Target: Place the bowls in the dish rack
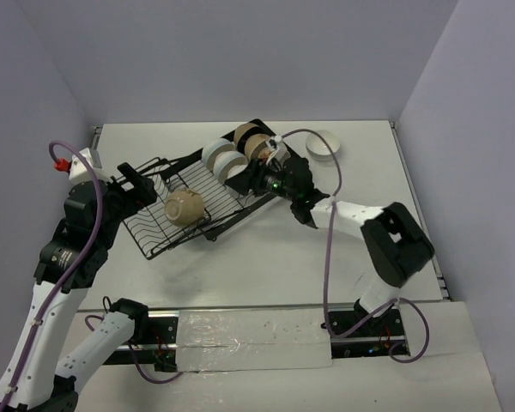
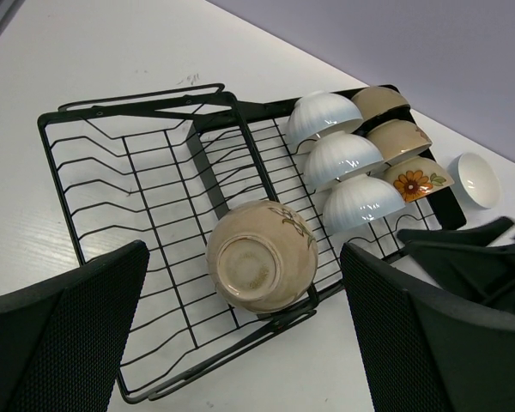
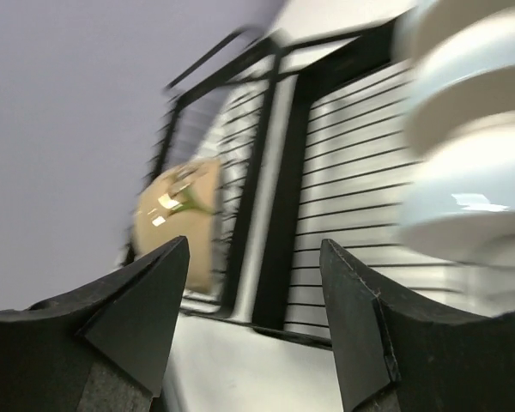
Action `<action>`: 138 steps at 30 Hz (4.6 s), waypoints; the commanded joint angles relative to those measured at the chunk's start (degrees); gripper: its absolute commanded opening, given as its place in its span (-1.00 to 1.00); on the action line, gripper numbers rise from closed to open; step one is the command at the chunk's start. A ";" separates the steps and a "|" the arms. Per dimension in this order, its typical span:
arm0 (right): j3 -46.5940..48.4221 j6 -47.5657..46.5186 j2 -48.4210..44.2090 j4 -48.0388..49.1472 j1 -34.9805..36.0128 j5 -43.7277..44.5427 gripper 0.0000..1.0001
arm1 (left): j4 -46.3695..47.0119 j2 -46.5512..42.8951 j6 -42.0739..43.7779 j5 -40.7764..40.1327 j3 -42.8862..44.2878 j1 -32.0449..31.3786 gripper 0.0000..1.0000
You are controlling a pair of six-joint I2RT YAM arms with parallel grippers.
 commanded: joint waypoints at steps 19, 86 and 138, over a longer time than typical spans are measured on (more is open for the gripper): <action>37.59 -7.12 12.09 -60.44 -33.09 31.39 0.41 | 8.43 5.20 4.55 2.60 -1.72 -0.06 0.99; 27.40 -33.30 -24.64 -88.91 -3.04 27.08 -1.00 | 14.58 26.46 57.54 28.71 6.54 -41.98 0.96; 32.85 -44.20 -21.82 -98.68 5.14 30.25 -1.00 | 0.78 45.10 72.06 27.92 20.34 -49.02 -0.70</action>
